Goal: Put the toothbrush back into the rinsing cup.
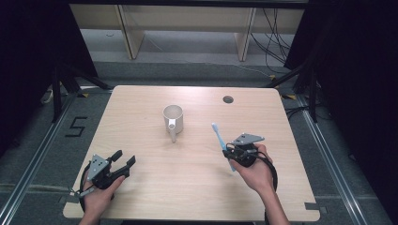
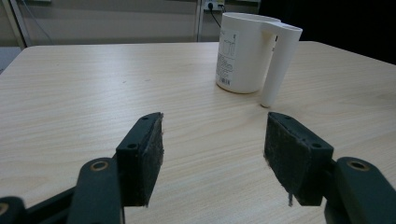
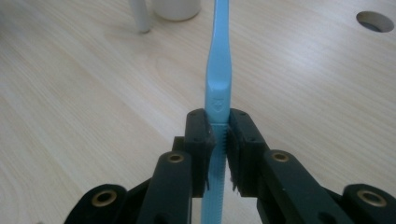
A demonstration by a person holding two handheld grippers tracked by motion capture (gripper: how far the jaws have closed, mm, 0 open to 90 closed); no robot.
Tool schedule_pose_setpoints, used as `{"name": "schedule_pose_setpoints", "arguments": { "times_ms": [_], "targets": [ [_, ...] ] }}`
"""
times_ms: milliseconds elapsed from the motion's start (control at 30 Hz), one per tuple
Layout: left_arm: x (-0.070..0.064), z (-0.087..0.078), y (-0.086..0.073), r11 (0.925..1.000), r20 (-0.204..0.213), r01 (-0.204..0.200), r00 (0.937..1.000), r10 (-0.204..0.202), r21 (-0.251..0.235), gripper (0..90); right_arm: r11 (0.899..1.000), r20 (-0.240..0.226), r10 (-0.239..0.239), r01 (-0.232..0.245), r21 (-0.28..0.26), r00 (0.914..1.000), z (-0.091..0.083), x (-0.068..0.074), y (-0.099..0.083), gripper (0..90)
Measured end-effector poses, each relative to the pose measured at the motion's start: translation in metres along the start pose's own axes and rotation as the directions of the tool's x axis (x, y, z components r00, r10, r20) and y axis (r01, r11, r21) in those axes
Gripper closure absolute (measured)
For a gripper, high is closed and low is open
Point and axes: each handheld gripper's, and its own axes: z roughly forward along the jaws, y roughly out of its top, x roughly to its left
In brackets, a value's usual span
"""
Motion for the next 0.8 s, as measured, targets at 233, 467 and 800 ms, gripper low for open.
{"name": "schedule_pose_setpoints", "arguments": {
  "times_ms": [233, 467, 800],
  "targets": [
    [0.0004, -0.0003, -0.0001, 1.0, 0.002, 0.001, 1.0, -0.001, -0.003, 37.0, 0.984, 0.041, 0.007, 0.001, -0.176, 0.9991, -0.0017, 0.0015, -0.0049, 79.4],
    [0.0015, 0.0008, -0.0005, 0.9998, 0.013, 0.005, 0.9999, -0.005, -0.02, 37.0, 0.964, 0.069, 0.016, 0.003, -0.265, 0.9975, 0.0029, 0.0041, -0.0084, 79.3],
    [0.0007, -0.0005, 0.0001, 1.0, 0.003, 0.004, 1.0, -0.004, 0.001, 37.0, 0.935, 0.058, 0.021, 0.001, -0.355, 0.9981, 0.0055, 0.0092, -0.0088, 79.3]
  ]
}}
